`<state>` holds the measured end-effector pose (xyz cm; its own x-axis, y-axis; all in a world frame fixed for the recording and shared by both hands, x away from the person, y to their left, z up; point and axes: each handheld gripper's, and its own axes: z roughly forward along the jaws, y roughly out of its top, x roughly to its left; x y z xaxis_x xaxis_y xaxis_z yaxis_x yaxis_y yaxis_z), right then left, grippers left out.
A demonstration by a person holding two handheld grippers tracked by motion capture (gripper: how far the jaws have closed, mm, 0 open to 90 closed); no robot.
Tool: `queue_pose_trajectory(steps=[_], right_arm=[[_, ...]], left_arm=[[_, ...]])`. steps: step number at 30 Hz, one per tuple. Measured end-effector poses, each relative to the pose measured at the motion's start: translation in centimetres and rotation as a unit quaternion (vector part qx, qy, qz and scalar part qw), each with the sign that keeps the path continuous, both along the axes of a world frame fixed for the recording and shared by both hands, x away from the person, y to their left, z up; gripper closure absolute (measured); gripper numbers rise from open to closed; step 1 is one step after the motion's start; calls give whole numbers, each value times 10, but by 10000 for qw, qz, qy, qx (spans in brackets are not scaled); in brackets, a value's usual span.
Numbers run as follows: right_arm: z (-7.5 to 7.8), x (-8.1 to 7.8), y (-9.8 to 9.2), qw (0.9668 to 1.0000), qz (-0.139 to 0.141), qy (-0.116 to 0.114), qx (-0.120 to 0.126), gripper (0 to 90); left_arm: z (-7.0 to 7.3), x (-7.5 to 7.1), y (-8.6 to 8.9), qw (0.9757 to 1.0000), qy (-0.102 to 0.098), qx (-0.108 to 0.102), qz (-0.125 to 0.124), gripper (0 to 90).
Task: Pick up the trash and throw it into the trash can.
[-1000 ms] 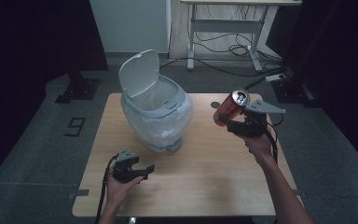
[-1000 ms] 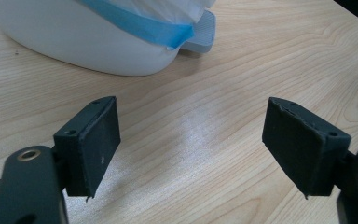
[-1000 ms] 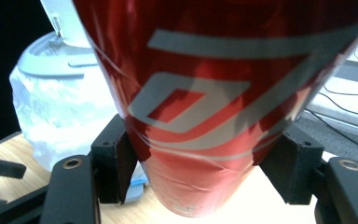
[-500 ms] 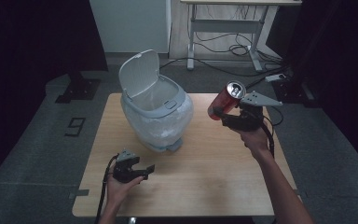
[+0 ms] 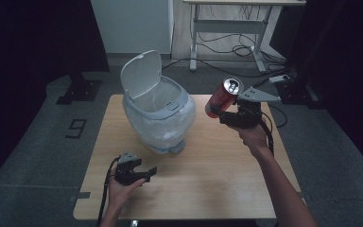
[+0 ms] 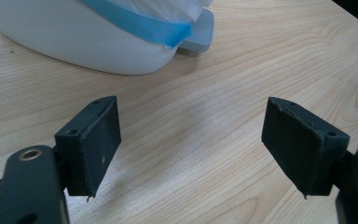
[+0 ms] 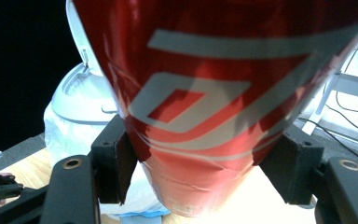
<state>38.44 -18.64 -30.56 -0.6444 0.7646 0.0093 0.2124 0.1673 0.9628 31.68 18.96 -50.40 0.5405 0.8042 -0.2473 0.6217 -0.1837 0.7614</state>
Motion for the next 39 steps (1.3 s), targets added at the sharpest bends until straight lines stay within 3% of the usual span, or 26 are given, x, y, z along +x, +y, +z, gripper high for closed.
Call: queue_pose_trajectory(steps=[8, 19, 39], right_arm=[[10, 2, 16, 9999, 112, -55, -26, 332], [13, 8, 30, 9998, 200, -22, -77, 332], [16, 22, 53, 9998, 183, 3, -111, 332]], left_arm=[[3, -2, 1, 9996, -170, 162, 182, 204], [6, -4, 3, 9991, -316, 72, 269, 215], [5, -3, 2, 9994, -262, -21, 206, 214]])
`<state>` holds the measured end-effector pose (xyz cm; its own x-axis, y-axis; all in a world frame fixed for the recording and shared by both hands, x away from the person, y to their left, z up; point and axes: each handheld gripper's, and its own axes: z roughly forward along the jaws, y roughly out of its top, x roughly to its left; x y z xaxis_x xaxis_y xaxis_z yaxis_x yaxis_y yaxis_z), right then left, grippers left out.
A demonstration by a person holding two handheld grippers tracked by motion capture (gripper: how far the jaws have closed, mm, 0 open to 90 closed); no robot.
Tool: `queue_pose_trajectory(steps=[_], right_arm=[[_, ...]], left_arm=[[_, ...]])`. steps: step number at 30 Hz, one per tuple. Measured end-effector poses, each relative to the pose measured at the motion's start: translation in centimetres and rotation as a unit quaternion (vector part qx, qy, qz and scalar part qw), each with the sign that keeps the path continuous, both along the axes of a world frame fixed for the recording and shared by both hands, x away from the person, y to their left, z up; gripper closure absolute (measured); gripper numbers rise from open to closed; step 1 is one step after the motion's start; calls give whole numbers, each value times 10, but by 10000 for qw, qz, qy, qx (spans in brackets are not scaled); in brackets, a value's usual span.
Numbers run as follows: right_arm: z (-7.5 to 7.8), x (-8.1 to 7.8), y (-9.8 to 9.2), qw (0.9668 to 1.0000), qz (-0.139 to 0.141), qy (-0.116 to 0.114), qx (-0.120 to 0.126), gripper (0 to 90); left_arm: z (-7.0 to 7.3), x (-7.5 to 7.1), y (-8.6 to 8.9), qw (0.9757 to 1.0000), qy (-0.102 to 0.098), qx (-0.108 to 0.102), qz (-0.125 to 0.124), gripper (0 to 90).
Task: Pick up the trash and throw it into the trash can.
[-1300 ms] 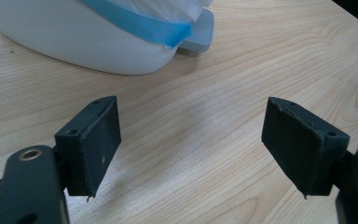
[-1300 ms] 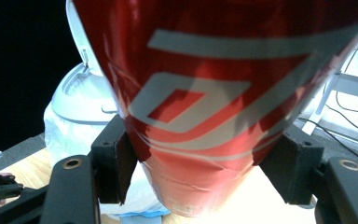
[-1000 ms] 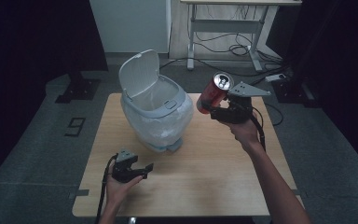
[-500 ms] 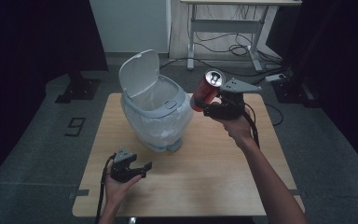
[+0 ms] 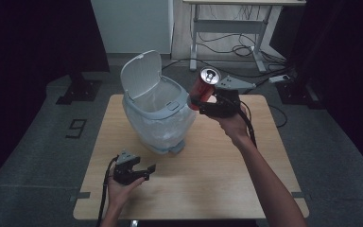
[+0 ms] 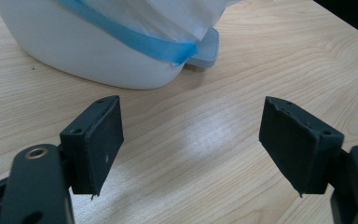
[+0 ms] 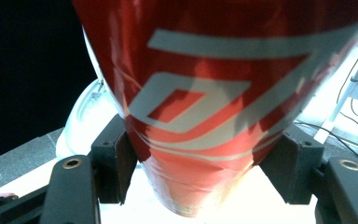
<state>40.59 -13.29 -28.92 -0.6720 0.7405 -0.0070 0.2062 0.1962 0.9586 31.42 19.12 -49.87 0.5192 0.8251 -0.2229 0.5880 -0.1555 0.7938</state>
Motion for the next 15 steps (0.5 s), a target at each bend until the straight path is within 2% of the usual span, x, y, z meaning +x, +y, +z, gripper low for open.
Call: queue_pose_trajectory(steps=[15], right_arm=[[8, 6, 15, 10000, 65, 20, -27, 332]], left_arm=[[0, 0, 3, 10000, 6, 5, 36, 214]])
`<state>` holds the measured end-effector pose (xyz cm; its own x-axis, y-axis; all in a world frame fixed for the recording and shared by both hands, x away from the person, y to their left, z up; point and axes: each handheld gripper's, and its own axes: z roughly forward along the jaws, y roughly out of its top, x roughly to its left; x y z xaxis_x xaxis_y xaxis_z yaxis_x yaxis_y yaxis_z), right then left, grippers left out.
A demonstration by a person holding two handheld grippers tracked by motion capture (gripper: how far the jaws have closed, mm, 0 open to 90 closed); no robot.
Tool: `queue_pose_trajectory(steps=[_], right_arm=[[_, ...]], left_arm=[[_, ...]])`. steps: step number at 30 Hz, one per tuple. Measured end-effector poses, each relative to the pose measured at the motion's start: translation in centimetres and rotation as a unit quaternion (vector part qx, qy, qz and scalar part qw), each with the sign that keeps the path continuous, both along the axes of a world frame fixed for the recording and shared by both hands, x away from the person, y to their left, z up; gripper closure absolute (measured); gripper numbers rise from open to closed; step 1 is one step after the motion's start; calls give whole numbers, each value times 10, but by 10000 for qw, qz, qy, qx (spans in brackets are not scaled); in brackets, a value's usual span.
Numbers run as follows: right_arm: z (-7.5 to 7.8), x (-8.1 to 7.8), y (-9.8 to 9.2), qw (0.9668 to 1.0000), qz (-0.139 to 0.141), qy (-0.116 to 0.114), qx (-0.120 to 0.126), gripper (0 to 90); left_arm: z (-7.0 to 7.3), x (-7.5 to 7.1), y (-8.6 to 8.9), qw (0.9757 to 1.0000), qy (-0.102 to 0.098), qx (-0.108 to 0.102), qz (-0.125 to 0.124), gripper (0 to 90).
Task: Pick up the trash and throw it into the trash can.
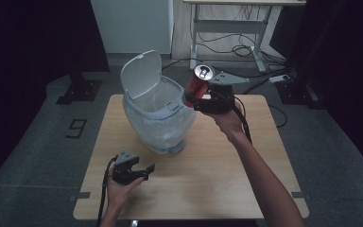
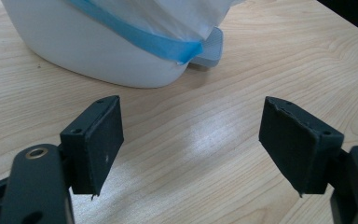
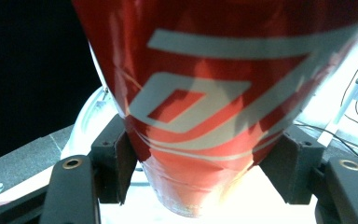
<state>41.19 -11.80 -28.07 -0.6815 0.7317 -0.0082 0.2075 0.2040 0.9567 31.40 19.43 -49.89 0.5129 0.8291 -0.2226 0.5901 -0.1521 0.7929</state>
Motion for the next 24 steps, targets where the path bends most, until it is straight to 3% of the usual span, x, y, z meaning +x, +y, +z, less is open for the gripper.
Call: queue_pose_trajectory(steps=[24], right_arm=[[4, 14, 35, 9998, 199, 48, -30, 332]], left_arm=[[2, 0, 7, 10000, -6, -53, 15, 215]])
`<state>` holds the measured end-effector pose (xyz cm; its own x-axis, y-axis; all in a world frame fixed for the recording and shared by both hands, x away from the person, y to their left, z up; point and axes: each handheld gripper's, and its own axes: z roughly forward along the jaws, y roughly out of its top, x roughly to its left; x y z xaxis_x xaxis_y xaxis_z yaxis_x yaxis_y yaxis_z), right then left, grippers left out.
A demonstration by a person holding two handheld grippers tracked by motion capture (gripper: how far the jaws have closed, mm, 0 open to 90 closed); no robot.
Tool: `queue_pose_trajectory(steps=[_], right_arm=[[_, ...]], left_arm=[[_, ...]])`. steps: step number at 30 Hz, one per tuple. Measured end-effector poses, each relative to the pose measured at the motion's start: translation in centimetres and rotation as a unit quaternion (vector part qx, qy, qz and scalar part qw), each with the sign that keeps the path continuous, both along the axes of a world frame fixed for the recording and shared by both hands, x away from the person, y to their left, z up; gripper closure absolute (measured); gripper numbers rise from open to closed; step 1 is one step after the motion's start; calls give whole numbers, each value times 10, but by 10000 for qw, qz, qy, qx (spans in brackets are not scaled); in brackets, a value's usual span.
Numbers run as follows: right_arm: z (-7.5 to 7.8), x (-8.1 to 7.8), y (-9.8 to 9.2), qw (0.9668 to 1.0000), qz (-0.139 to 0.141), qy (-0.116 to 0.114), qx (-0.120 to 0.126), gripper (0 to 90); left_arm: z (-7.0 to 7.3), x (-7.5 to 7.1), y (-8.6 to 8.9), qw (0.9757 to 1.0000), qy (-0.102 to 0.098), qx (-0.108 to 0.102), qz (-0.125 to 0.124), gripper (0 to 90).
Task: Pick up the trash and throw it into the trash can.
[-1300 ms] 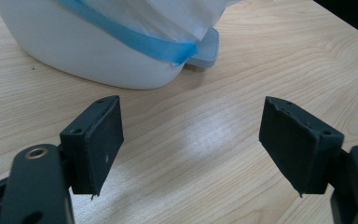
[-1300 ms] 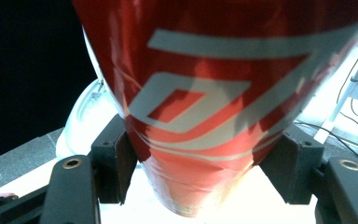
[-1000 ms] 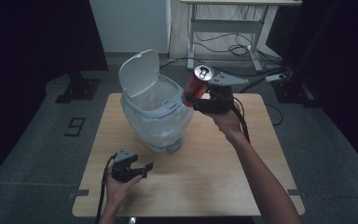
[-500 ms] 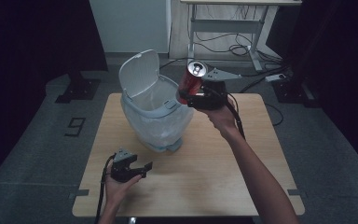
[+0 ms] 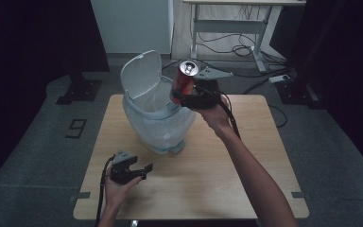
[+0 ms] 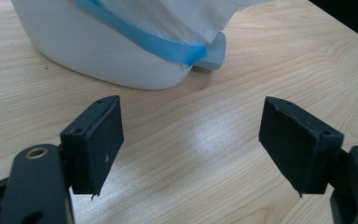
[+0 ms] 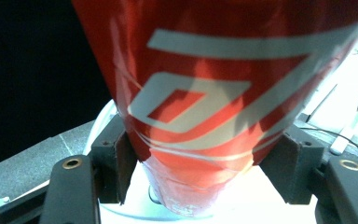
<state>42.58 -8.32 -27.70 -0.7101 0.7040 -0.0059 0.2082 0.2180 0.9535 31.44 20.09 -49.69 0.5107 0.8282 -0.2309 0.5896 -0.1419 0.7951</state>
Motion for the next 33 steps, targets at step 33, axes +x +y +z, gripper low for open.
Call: queue_pose_trajectory(steps=[33], right_arm=[[3, 36, 49, 9997, 39, 150, -185, 330]], left_arm=[[0, 1, 6, 10000, 5, -63, -21, 222]])
